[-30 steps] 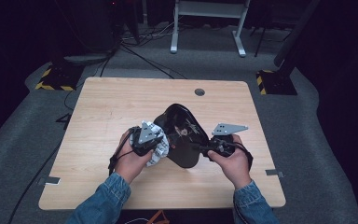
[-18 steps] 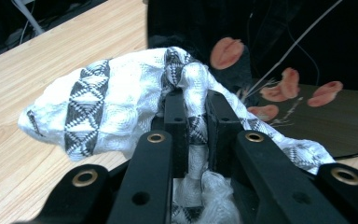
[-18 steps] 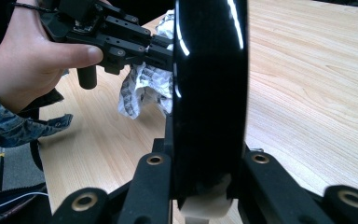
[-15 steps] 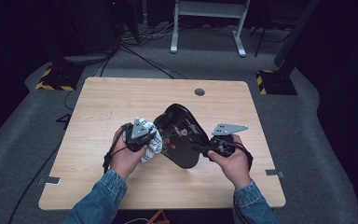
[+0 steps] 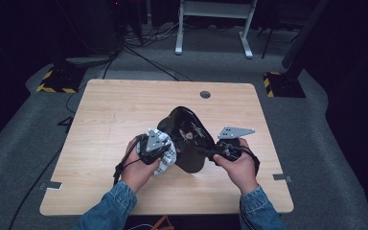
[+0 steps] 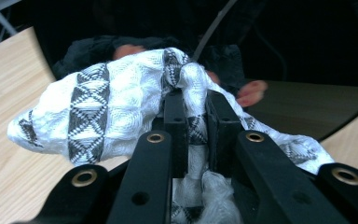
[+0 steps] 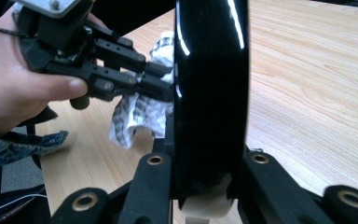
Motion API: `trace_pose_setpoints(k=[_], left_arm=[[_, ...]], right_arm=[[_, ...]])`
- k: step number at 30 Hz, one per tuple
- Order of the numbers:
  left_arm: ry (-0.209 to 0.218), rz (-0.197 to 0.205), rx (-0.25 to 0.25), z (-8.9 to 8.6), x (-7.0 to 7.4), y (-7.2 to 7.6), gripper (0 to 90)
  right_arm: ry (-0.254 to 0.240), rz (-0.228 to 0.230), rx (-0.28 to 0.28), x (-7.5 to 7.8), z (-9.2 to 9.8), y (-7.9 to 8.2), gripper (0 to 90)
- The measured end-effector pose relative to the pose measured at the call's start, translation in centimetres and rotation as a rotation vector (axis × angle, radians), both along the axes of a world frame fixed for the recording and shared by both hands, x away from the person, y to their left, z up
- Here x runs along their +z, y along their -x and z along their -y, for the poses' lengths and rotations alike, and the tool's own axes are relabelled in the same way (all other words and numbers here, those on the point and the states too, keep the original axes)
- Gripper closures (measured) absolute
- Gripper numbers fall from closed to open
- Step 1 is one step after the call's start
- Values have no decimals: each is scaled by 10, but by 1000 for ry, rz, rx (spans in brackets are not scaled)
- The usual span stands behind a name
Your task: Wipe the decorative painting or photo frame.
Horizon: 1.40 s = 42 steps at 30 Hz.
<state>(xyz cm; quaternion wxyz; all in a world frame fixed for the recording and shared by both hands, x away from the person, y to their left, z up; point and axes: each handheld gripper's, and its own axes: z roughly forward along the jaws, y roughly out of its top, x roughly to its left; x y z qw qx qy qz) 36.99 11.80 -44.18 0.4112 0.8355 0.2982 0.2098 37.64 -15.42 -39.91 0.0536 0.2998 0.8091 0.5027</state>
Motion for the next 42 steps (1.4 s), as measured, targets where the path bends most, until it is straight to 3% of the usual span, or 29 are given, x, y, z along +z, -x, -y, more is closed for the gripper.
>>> trace_pose_setpoints(k=[13,19,21,26,42], left_arm=[[22,1,-75,21,0,14,811],[8,28,-92,22,-2,15,812],[-8,36,-80,18,-5,13,812],[-1,14,-45,6,-10,6,812],[-8,2,15,-21,-16,-12,812]], right_arm=[[5,3,-1,0,1,0,801],[-1,-4,-2,0,2,-1,799],[-2,-3,-1,0,2,-1,798],[-10,-8,3,-1,3,-1,796],[-16,-5,8,-2,3,1,789]])
